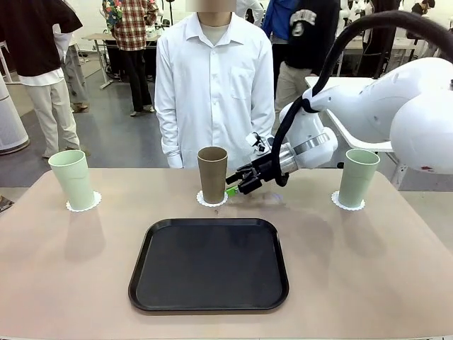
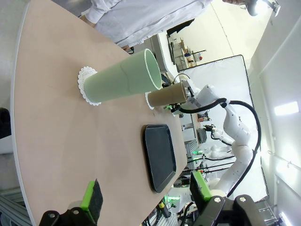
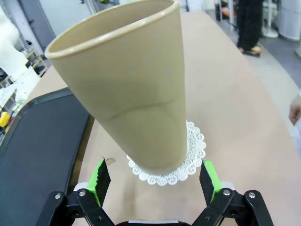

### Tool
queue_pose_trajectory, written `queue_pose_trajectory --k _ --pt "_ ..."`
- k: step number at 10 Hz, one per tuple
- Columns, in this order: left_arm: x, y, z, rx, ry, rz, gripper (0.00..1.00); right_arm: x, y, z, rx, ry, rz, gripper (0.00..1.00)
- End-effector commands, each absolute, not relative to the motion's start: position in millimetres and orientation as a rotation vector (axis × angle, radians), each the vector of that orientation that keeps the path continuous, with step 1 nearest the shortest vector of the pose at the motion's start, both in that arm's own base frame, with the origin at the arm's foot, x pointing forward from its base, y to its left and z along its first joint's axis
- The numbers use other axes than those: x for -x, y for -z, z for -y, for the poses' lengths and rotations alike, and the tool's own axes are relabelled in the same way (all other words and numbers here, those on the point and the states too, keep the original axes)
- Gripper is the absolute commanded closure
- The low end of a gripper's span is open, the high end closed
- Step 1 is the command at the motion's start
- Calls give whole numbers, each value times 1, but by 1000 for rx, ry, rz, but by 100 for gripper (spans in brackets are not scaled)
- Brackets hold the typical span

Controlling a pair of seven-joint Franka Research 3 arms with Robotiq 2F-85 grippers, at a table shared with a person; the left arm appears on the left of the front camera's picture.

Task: Place coasters on the table and set cups on them.
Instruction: Take one Reusable plastic cup from the Flat Tray and place it on a coaster set by the human.

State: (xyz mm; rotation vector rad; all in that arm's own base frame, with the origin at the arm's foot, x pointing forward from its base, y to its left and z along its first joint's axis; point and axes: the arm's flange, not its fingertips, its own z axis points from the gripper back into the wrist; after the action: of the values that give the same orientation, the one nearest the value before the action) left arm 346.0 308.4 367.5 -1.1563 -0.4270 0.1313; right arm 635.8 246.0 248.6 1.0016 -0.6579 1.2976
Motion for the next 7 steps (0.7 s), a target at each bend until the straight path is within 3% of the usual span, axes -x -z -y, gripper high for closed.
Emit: queue_pose_trajectory --k 1,4,7 --pt "-344 -369 -308 1155 -131 432 0 -615 -279 -235 -902 -1217 555 0" --pt "-344 -369 -308 1155 -131 432 0 -588 -357 -214 -615 -859 393 0" --pt "-344 -369 -308 1155 -131 432 0 -550 -440 -231 -406 -641 207 0"
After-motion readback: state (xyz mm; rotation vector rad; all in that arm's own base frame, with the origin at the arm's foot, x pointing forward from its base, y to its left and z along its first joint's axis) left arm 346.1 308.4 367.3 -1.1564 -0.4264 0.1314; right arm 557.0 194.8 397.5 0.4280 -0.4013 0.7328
